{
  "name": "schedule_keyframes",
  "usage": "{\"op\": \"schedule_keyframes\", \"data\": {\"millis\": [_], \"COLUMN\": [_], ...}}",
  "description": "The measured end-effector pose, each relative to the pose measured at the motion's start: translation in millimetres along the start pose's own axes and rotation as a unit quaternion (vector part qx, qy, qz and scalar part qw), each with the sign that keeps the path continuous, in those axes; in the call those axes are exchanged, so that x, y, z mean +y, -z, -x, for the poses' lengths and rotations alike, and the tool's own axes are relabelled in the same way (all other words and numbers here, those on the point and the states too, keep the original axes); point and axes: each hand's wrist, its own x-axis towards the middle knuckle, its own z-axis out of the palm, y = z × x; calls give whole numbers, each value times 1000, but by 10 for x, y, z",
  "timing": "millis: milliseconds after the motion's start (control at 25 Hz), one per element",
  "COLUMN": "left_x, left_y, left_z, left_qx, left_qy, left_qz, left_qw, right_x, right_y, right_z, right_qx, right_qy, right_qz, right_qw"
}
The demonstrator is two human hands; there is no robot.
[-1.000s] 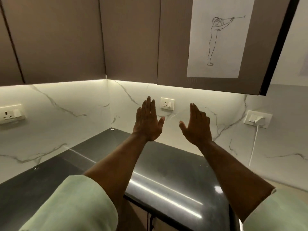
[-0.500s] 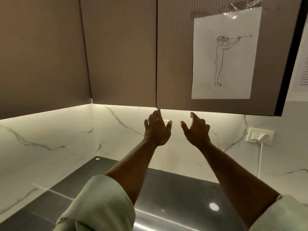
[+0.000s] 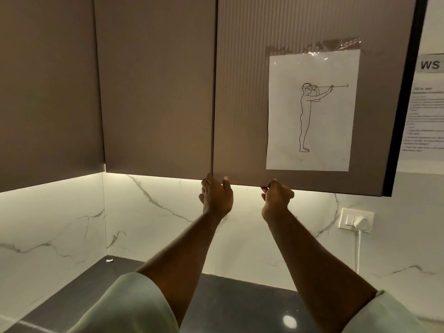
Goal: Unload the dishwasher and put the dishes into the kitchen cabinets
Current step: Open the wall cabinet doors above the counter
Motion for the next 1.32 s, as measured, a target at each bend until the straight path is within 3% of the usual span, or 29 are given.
{"op": "schedule_keyframes", "data": {"millis": [200,320,400,480,560,720,880,1040,1120,1200,1320], "left_x": [-53,-49,-41,11,65,188,345,476,583,699,888], "left_y": [27,161,308,490,679,898,975,987,1033,1098,1175], "left_z": [-50,-37,-68,-96,-45,203,557,929,1180,1442,1826], "left_qx": [11,67,67,15,-70,-192,-232,-264,-282,-287,-308], "left_qy": [-2,-15,29,133,181,136,140,174,189,183,166], "left_qz": [-40,1,76,230,317,351,420,542,579,598,586], "left_qw": [999,998,994,964,928,906,866,778,741,725,731], "right_x": [63,77,59,2,-60,-191,-372,-590,-716,-848,-1020], "right_y": [-29,34,109,194,281,428,543,750,878,999,1101], "right_z": [85,139,200,306,430,777,1141,1406,1549,1741,2090], "right_qx": [-3,-14,-25,-40,-50,-53,-109,-113,-81,-76,-200], "right_qy": [36,59,55,51,61,77,110,109,118,217,408], "right_qz": [29,35,35,34,43,35,53,147,316,444,455], "right_qw": [999,998,998,997,996,995,987,977,938,866,766]}}
